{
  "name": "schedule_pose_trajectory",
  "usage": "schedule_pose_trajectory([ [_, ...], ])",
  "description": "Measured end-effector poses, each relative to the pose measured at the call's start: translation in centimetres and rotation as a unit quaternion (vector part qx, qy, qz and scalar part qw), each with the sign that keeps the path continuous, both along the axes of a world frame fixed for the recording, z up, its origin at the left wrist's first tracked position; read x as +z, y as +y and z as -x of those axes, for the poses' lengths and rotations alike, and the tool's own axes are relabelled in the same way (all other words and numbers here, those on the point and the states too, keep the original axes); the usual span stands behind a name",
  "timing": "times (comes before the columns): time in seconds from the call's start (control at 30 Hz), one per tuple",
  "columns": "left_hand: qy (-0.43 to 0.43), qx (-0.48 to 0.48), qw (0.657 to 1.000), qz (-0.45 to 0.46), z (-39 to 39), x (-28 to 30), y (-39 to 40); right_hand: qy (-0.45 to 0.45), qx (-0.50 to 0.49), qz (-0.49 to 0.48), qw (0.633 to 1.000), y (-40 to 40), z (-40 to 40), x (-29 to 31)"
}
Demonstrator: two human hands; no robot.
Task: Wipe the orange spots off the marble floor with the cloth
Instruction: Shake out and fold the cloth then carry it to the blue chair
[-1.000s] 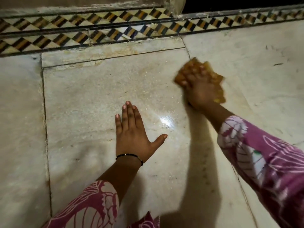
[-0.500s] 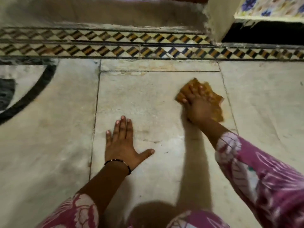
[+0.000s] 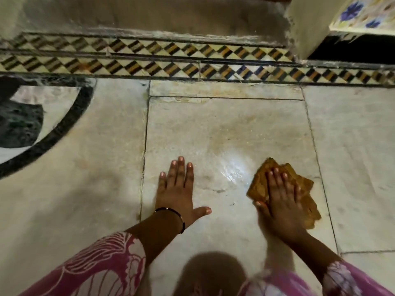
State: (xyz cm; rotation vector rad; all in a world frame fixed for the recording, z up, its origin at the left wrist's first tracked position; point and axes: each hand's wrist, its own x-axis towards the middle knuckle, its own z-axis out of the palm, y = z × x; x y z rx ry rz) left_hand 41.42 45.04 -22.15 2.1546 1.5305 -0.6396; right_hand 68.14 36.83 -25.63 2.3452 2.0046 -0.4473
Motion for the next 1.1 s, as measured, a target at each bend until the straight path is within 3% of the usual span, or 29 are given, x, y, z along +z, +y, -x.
schedule_pose_trajectory([
  [0.1, 0.019, 0.002, 1.0, 0.017, -0.4, 0.3, 0.3, 0.007, -0.029, 0.01, 1.0, 0.7, 1.1, 0.6],
  [0.17, 0.04, -0.004, 0.999, 0.026, -1.3, 0.9, 0.7, 0.026, -0.143, -0.004, 0.989, 1.6, 4.6, 1.5],
  [0.23, 0.068, -0.008, 0.997, 0.039, -1.6, 1.6, 1.0, 0.127, -0.266, 0.008, 0.956, 2.6, 10.5, 3.6],
  [0.33, 0.116, 0.021, 0.99, 0.072, -0.2, 4.7, 1.8, 0.393, -0.344, 0.033, 0.852, 3.3, 16.1, 8.1],
  [0.4, 0.102, 0.077, 0.988, 0.088, 2.3, 8.6, 1.7, 0.511, -0.374, -0.002, 0.774, 3.3, 16.3, 12.5],
  [0.47, 0.02, 0.173, 0.98, 0.093, 4.9, 13.6, 0.7, 0.581, -0.41, -0.012, 0.704, 3.7, 15.6, 18.2],
  [0.5, -0.06, 0.264, 0.959, 0.084, 5.9, 16.6, -0.4, 0.602, -0.414, -0.01, 0.683, 3.7, 15.7, 21.6],
  [0.53, -0.156, 0.373, 0.911, 0.082, 6.3, 19.9, -1.5, 0.626, -0.416, -0.009, 0.66, 3.7, 15.8, 25.0],
  [0.6, -0.343, 0.555, 0.747, 0.126, 6.1, 28.8, -3.2, 0.678, -0.412, 0.004, 0.608, 3.3, 16.2, 34.0],
  [0.63, -0.391, 0.616, 0.663, 0.168, 5.7, 34.1, -4.1, 0.702, -0.404, 0.014, 0.586, 2.7, 16.3, 39.5],
  [0.7, -0.45, 0.676, 0.534, 0.234, 4.4, 42.2, -5.8, 0.73, -0.393, 0.03, 0.558, 1.1, 16.7, 47.9],
  [0.77, -0.506, 0.689, 0.458, 0.243, 3.5, 50.6, -7.5, 0.729, -0.378, 0.042, 0.57, -1.0, 16.6, 56.9],
  [0.87, -0.595, 0.664, 0.394, 0.224, 2.9, 62.6, -10.9, 0.724, -0.332, 0.037, 0.604, -5.0, 15.8, 68.4],
  [0.93, -0.62, 0.639, 0.411, 0.196, 2.6, 68.2, -13.4, 0.711, -0.304, 0.032, 0.633, -7.3, 15.2, 73.5],
  [1.1, -0.529, 0.568, 0.631, 0.001, 2.2, 77.0, -18.7, 0.658, -0.236, -0.013, 0.715, -13.4, 13.7, 82.8],
])
